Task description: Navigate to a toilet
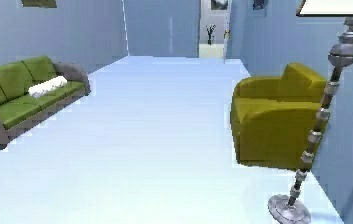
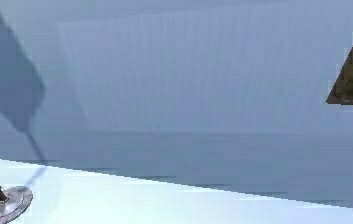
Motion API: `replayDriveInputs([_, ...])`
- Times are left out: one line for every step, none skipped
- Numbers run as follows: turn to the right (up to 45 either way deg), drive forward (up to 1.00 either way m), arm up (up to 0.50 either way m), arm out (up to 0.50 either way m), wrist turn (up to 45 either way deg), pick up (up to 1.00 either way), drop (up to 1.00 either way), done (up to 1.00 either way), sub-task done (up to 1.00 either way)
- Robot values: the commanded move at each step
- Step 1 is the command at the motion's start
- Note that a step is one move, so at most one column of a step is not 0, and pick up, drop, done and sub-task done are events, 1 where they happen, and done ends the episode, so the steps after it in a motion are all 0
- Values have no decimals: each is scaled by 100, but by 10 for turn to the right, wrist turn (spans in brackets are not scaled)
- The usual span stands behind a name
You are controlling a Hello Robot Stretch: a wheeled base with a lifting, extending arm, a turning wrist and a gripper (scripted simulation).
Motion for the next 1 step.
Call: replayDriveInputs([0, 100, 0, 0, 0, 0, 0, 0, 0])
